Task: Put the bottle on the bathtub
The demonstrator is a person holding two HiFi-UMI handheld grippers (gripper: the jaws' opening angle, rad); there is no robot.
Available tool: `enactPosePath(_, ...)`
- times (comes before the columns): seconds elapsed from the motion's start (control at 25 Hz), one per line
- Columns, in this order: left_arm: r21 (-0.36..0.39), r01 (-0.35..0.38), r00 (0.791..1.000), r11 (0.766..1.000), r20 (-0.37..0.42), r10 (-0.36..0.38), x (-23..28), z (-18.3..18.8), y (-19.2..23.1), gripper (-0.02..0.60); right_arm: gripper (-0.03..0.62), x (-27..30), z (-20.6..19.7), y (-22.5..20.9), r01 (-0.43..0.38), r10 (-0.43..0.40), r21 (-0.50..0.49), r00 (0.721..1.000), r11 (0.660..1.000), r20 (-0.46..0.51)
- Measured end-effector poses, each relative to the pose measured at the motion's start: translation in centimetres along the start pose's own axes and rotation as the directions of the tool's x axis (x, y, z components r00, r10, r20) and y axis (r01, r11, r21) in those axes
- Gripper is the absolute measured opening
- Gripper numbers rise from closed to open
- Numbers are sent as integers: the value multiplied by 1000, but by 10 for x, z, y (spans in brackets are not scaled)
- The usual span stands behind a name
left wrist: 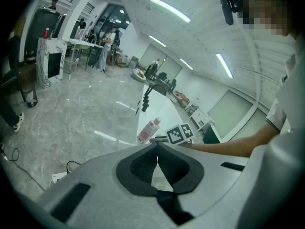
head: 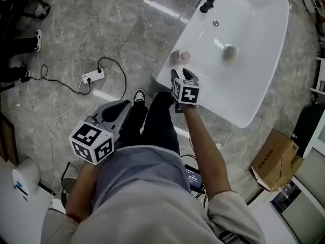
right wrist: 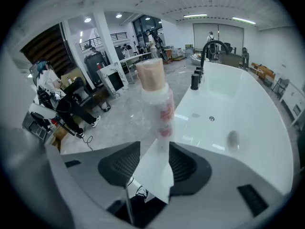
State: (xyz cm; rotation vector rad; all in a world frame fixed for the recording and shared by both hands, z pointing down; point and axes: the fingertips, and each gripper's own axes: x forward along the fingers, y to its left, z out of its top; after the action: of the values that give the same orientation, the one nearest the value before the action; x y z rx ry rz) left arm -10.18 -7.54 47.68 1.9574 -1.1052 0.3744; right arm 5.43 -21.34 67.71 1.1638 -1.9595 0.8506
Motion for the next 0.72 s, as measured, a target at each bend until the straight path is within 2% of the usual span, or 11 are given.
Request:
enactPosePath(0.28, 17, 44, 999, 999, 19, -45, -1, 1, -8, 6, 152, -36, -2, 14, -34, 35, -15, 999, 999, 16)
enactPosePath(0.72, 30, 99, 994, 995, 31, -100, -5, -4, -21, 6, 81, -103, -21, 51, -106, 105, 33, 993, 994, 50)
